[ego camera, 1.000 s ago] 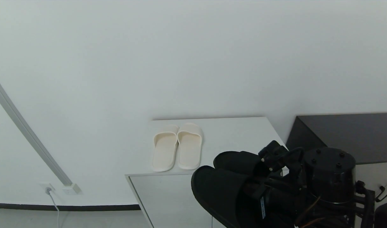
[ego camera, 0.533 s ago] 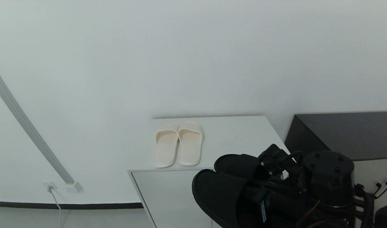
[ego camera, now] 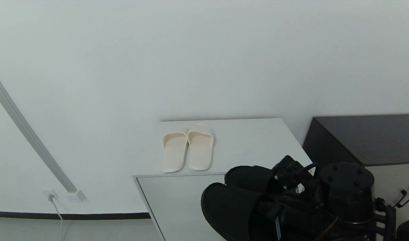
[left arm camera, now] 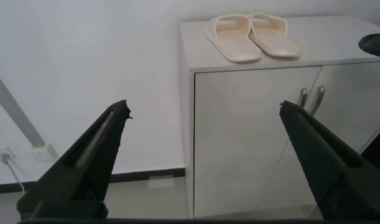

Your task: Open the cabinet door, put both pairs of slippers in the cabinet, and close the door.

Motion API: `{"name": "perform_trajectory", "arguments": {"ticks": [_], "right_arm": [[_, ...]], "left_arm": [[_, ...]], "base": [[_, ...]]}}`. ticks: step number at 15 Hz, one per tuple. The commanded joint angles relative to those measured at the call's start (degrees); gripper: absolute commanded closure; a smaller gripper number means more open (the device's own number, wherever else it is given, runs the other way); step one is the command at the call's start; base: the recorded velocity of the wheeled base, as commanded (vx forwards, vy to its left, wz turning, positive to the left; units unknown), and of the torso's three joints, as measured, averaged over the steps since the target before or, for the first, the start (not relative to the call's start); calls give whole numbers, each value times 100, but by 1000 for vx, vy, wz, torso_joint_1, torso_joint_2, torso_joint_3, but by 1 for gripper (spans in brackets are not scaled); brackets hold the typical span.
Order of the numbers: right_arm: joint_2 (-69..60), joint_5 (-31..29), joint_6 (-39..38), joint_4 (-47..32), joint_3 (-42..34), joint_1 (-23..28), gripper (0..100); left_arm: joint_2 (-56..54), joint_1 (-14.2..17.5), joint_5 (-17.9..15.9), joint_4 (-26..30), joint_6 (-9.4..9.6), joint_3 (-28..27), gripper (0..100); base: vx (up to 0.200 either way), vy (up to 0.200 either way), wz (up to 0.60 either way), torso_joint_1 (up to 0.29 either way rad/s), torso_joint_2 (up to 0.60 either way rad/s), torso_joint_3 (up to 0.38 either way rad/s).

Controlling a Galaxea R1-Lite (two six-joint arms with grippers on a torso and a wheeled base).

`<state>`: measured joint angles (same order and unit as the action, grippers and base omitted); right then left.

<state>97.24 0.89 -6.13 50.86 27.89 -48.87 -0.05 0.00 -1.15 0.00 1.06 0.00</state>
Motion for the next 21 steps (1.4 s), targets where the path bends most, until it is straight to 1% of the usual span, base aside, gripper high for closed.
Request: {"name": "perform_trajectory", "arguments": {"ticks": [1,10,19,21], "right_arm": [[-4,-1,-2,3,6,-26,100],[-30,-10,7,214,-170,-184,100],[-30,-10,-2,223,-232,-228,100],[-21,-10,7,223,-249,-228,100]], "left_arm": [[5,0,0,0,-1,0,0],[5,0,9,0,-18,0,0],[5,0,0,0,-1,0,0],[5,-9,-88,9,8,0,0]], "base": [[0,0,0,-159,349,193],[0,0,0,-169,391,218],[0,0,0,-222,543,313],[0,0,0,-200,515,317]]}}
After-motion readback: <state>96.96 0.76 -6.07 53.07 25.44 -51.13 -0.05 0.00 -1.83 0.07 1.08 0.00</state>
